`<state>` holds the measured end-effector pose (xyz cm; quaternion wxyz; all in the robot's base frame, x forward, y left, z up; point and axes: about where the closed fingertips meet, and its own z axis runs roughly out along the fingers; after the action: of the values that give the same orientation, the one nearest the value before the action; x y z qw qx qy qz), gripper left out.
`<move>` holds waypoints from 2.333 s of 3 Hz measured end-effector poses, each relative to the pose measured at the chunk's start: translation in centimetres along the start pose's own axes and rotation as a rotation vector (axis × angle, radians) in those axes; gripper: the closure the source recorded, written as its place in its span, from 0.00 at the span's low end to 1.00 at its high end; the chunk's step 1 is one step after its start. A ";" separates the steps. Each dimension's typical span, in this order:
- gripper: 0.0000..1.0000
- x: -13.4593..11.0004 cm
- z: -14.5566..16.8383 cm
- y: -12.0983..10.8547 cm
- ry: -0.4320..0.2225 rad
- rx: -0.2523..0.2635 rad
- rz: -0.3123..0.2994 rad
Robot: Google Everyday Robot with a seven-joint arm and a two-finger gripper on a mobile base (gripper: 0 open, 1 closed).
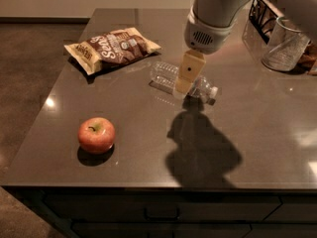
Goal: Place water bottle upright
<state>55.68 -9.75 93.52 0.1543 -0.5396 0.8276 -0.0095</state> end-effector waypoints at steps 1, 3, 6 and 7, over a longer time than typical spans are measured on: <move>0.00 -1.5 2.9 -1.2 0.056 0.005 0.020; 0.00 -0.8 7.0 -3.3 0.144 -0.046 0.064; 0.39 0.7 8.9 -4.1 0.163 -0.099 0.081; 0.64 0.5 8.4 -4.3 0.133 -0.119 0.037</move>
Offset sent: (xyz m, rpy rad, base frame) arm 0.0571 0.0100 -0.0684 -0.1346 0.1445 -0.0811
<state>61.55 -10.70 86.23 0.0669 -0.5305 0.8450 0.0064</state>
